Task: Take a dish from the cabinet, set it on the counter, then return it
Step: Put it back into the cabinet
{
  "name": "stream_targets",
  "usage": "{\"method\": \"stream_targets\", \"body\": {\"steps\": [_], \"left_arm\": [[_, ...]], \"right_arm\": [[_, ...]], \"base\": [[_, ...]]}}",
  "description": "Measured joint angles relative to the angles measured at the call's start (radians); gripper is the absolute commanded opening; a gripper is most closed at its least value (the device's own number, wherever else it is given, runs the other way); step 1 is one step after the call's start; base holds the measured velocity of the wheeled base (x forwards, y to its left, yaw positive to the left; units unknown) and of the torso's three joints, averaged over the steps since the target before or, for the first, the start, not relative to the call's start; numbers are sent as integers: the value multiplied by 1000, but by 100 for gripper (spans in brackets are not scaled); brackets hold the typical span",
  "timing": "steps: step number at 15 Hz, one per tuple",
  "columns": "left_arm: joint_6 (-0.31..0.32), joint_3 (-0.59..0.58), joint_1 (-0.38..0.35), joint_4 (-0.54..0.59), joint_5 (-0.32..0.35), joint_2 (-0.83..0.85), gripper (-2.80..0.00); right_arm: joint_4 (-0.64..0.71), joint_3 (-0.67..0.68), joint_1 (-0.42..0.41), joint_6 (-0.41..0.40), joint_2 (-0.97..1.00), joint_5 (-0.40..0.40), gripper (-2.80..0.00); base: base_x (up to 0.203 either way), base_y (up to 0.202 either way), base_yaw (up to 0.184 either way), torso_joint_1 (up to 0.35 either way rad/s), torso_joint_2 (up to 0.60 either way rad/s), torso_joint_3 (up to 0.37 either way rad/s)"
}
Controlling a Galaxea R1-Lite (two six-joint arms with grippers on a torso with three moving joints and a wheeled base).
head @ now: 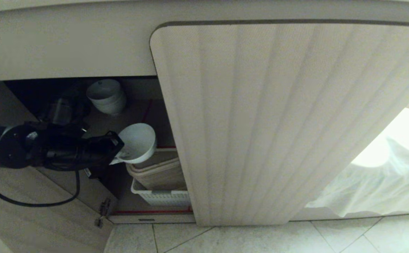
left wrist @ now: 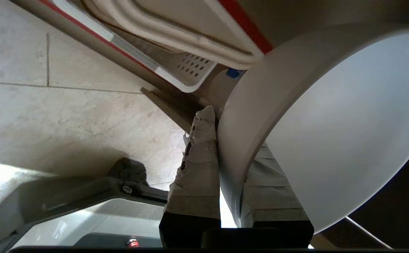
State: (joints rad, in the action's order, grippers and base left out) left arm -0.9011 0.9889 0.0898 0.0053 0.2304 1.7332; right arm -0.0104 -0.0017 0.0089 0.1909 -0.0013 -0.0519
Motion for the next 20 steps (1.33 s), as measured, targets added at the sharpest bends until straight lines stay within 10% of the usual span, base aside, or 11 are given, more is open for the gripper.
{"method": "stream_targets", "body": {"steps": [20], "left_arm": [[0, 109, 2, 131, -14, 49, -280]], "right_arm": [[0, 0, 0, 0, 0, 0, -280]], "base": [[0, 0, 0, 0, 0, 0]]}}
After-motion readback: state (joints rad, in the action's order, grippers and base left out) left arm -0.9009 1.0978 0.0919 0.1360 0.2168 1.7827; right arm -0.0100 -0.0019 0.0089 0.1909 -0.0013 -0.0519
